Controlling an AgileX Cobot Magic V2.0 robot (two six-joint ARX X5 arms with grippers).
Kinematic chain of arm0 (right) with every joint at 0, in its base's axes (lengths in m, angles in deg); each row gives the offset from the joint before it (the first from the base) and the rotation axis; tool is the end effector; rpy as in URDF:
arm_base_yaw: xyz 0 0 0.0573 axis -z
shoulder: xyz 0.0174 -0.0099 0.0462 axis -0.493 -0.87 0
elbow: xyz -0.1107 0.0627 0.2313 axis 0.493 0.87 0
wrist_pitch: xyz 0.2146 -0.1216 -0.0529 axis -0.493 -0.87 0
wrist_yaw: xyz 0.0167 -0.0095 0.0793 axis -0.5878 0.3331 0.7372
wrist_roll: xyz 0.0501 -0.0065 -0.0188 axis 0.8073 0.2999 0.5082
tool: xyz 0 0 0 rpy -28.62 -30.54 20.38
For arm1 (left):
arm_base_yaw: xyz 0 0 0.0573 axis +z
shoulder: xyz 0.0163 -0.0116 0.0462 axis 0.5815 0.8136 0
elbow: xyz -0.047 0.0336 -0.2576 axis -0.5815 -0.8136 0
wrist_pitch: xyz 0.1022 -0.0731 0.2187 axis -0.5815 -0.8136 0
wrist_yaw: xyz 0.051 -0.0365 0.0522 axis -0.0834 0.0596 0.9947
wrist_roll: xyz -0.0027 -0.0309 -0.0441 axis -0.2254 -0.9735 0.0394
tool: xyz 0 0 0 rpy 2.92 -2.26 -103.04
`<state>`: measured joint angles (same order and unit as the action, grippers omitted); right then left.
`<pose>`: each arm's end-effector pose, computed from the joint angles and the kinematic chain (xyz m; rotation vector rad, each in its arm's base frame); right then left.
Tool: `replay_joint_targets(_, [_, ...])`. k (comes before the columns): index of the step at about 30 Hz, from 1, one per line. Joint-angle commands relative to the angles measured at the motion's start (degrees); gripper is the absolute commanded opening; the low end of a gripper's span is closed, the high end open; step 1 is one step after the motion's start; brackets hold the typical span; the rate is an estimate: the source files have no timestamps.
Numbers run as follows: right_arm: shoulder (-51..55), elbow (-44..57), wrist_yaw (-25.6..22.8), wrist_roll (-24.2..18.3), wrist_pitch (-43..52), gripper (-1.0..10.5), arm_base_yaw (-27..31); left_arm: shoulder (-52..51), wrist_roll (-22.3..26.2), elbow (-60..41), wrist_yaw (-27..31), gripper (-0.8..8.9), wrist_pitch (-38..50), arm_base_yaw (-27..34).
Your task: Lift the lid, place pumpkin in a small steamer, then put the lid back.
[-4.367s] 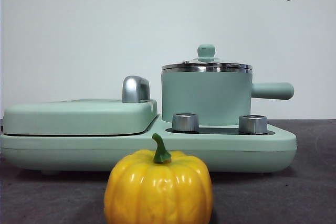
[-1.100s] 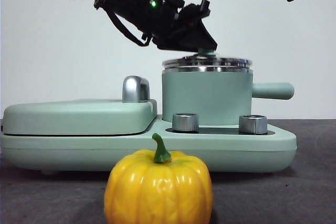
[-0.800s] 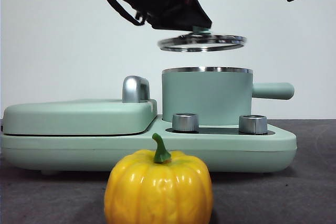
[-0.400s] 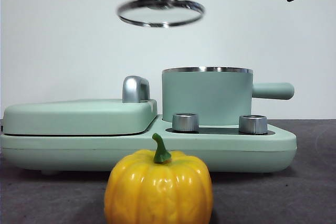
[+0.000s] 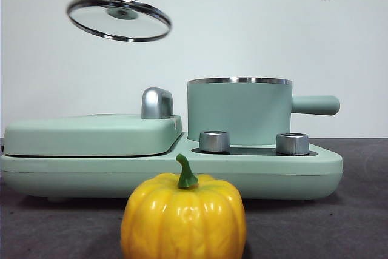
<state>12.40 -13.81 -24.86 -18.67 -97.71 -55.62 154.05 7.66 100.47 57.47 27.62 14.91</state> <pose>0.1530 0.0838 0.3173 -0.3070 0.4106 0.7932 0.2792 -0.1105 0.3561 0.1199 0.3291 -0.5434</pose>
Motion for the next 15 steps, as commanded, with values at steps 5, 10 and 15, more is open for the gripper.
replay_joint_targets(5, [-3.41, -1.03, 0.15, 0.24, 0.57, 3.2, -4.96, -3.8, 2.16, 1.4, -0.63, 0.15, -3.3, 3.32])
replay_joint_targets(10, [-7.41, -1.03, 0.13, -1.27, 0.37, 3.4, -11.76, -6.19, 3.15, 1.4, -0.63, 0.15, -7.13, 4.35])
replay_joint_targets(15, [-12.37, -1.03, 0.11, -2.73, -1.81, 4.0, -18.67, -7.41, 3.13, 1.4, -0.63, 0.15, -8.46, 4.46])
